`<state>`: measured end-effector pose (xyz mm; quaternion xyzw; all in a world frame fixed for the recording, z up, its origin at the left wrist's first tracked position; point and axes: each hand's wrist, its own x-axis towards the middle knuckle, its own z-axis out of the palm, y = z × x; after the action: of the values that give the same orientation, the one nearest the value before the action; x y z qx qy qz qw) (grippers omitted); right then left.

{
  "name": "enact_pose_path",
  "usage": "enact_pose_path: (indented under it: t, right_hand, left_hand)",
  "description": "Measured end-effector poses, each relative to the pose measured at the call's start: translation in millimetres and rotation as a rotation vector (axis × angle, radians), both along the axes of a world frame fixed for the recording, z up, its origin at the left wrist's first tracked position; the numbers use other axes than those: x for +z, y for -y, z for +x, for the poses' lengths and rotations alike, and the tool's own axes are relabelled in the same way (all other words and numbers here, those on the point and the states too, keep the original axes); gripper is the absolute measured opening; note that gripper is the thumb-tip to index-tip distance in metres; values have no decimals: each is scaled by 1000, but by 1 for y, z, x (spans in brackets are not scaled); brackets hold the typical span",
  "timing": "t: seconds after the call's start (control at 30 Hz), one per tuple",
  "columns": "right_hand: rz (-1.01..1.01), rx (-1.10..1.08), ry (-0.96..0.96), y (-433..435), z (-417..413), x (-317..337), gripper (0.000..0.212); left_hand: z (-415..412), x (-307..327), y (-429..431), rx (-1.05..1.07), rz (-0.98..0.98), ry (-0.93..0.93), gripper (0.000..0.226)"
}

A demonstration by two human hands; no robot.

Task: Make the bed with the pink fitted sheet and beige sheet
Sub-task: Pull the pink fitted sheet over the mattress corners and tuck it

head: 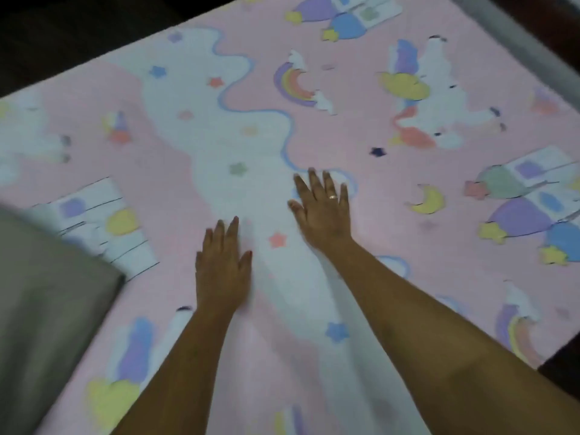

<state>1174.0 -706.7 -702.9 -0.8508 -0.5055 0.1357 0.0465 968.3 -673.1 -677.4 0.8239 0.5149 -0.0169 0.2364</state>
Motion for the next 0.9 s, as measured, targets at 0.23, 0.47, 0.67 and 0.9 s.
enact_pose_path:
  t: [0.23, 0.47, 0.67, 0.9]
  right_hand:
    - [80, 349, -19, 38, -276, -7, 61]
    - [13, 909, -170, 128, -510, 4, 61]
    - [82, 1173, -338, 97, -577, 7, 53]
    - [49, 879, -66, 53, -551, 0, 63]
  left_hand:
    - [-313, -5, 78, 141, -41, -180, 61]
    - [-500, 11, 163, 597, -98, -341, 74]
    - [-540, 8, 162, 1062, -30, -175, 53]
    - [-571, 4, 214, 1137, -33, -273, 72]
